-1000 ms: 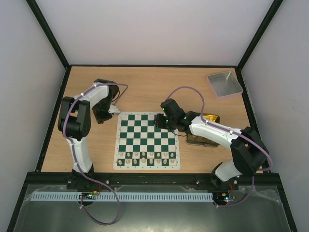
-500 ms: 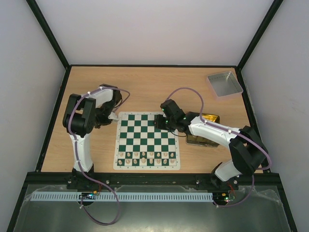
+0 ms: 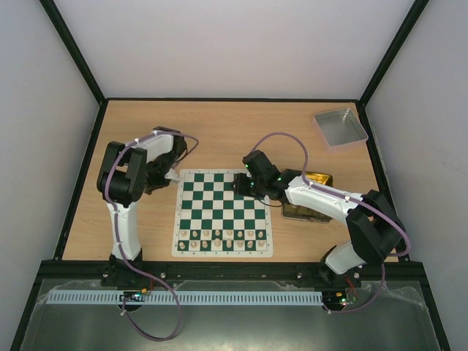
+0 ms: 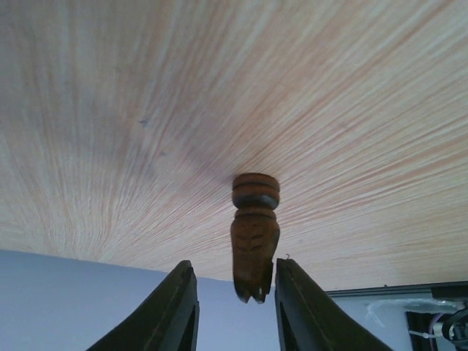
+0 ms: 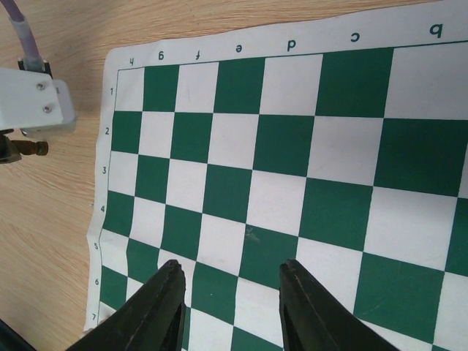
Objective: Set up the chess pieces on the board
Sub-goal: Place the chess piece at the center of the board, then pick up the chess piece at the center of the board.
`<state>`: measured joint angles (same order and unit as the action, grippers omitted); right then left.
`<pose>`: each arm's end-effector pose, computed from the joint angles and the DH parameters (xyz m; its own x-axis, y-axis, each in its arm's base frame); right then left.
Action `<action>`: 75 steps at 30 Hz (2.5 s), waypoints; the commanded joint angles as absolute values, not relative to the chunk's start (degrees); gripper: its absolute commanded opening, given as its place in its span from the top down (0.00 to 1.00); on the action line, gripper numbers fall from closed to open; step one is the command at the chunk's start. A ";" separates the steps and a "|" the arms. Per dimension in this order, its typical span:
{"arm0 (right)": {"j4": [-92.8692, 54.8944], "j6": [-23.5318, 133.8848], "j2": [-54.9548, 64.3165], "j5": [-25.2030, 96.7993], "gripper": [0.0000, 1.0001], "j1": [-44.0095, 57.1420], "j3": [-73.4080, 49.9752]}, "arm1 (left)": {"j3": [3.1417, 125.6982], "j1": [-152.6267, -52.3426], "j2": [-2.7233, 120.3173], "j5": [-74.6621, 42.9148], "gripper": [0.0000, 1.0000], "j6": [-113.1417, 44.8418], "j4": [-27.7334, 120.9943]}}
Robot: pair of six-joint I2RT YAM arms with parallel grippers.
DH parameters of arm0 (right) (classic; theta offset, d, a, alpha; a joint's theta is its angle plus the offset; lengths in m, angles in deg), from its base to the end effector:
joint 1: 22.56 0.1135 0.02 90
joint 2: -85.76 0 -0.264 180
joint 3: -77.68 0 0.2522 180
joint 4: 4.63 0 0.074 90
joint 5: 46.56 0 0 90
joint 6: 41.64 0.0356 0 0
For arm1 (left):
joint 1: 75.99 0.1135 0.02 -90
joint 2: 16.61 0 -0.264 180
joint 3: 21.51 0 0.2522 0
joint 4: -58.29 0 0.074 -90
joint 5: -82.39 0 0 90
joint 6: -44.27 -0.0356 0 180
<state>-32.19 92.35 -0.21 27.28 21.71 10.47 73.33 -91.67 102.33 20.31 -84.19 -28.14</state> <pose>0.2186 0.2270 0.2175 -0.9338 0.0213 -0.3571 -0.2217 0.7489 0.6245 0.3328 -0.0761 0.1428 -0.4592 0.6997 0.5473 0.8716 0.4740 0.1252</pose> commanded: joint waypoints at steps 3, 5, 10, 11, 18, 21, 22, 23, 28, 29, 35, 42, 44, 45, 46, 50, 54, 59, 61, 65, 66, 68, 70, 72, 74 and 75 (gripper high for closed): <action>-31.86 92.48 -0.21 27.97 0.64 21.54 10.61 | 75.84 -92.06 103.11 22.14 0.47 -83.36 -29.78; -31.69 92.57 -0.14 27.97 0.64 21.56 10.77 | 76.40 -92.03 102.67 21.94 0.13 -83.20 -29.83; -32.04 92.58 0.57 28.70 0.64 21.56 11.16 | 82.17 -91.97 99.93 19.59 0.01 -85.19 -29.82; -32.02 92.58 0.99 28.94 0.64 21.56 11.36 | 84.62 -91.93 99.04 18.51 0.01 -85.58 -29.81; -32.01 92.94 3.59 30.67 0.63 21.49 13.10 | 96.51 -91.28 91.21 10.77 0.01 -86.77 -29.36; -31.33 93.43 5.68 31.45 0.63 21.52 14.03 | 97.72 -88.27 86.27 4.17 0.12 -84.24 -23.79; -31.38 93.46 6.30 31.63 0.63 21.55 14.30 | 96.16 -87.09 83.98 2.00 0.28 -82.71 -20.87; -31.47 93.41 6.81 31.92 0.63 21.54 14.53 | 93.76 -85.72 81.38 -0.40 0.48 -80.92 -18.02; -33.94 92.56 8.48 34.75 0.63 21.53 14.96 | 68.53 -84.22 66.98 0.22 0.95 -76.03 0.87; -34.46 92.35 8.77 35.12 0.63 21.56 14.83 | 63.88 -84.00 64.99 -0.04 0.93 -76.74 2.69; -36.47 91.05 10.75 37.95 0.62 21.52 14.28 | 46.43 -81.73 57.72 -5.22 0.85 -78.91 9.23; -36.42 91.79 10.03 36.93 0.63 21.56 14.96 | 42.26 -76.58 58.47 -8.92 0.87 -79.53 11.63; -36.33 92.08 9.61 36.62 0.63 21.56 14.92 | 42.13 -75.23 59.91 -10.69 0.87 -79.37 11.48; -36.26 92.23 9.46 36.51 0.63 21.49 14.92 | 41.67 -74.79 60.44 -11.15 0.87 -79.39 11.70; -36.24 92.32 9.43 36.31 0.63 21.55 14.93 | 41.20 -74.37 60.85 -11.43 0.87 -79.33 12.05; -36.76 92.25 9.30 36.13 0.63 21.55 14.52 | 39.97 -73.38 62.19 -12.90 0.82 -79.74 12.29; -36.95 92.39 9.27 36.16 0.63 21.52 14.62 | 39.71 -72.87 63.43 -14.02 0.70 -79.65 12.28; -36.34 92.83 9.17 36.06 0.63 21.55 15.47 | 39.65 -72.82 64.09 -14.82 0.68 -79.57 12.07; -36.20 92.90 9.21 36.06 0.63 21.56 15.73 | 39.48 -72.82 64.54 -14.46 0.68 -79.69 12.43; -36.06 92.92 9.12 36.22 0.63 21.56 16.00 | 39.19 -72.82 65.65 -13.40 0.68 -79.90 13.29; -36.06 92.90 9.01 36.23 0.63 21.56 15.88 | 39.14 -72.81 65.90 -13.15 0.68 -79.99 13.44; -36.06 93.04 8.86 36.17 0.63 21.54 15.65 | 39.12 -72.80 66.46 -12.62 0.69 -80.17 13.82; -36.01 93.01 8.77 36.18 0.63 21.55 15.41 | 39.00 -72.73 67.08 -12.09 0.69 -80.33 14.25; -35.96 93.01 8.71 36.23 0.63 21.56 15.28 | 38.93 -72.73 67.49 -11.58 0.69 -80.41 14.66; -35.76 93.09 8.64 35.94 0.63 21.56 15.18 | 38.67 -72.73 67.74 -11.28 0.69 -80.52 15.04; -35.67 93.24 8.60 35.74 0.63 21.56 15.14 | 38.50 -72.69 67.83 -11.14 0.70 -80.58 15.22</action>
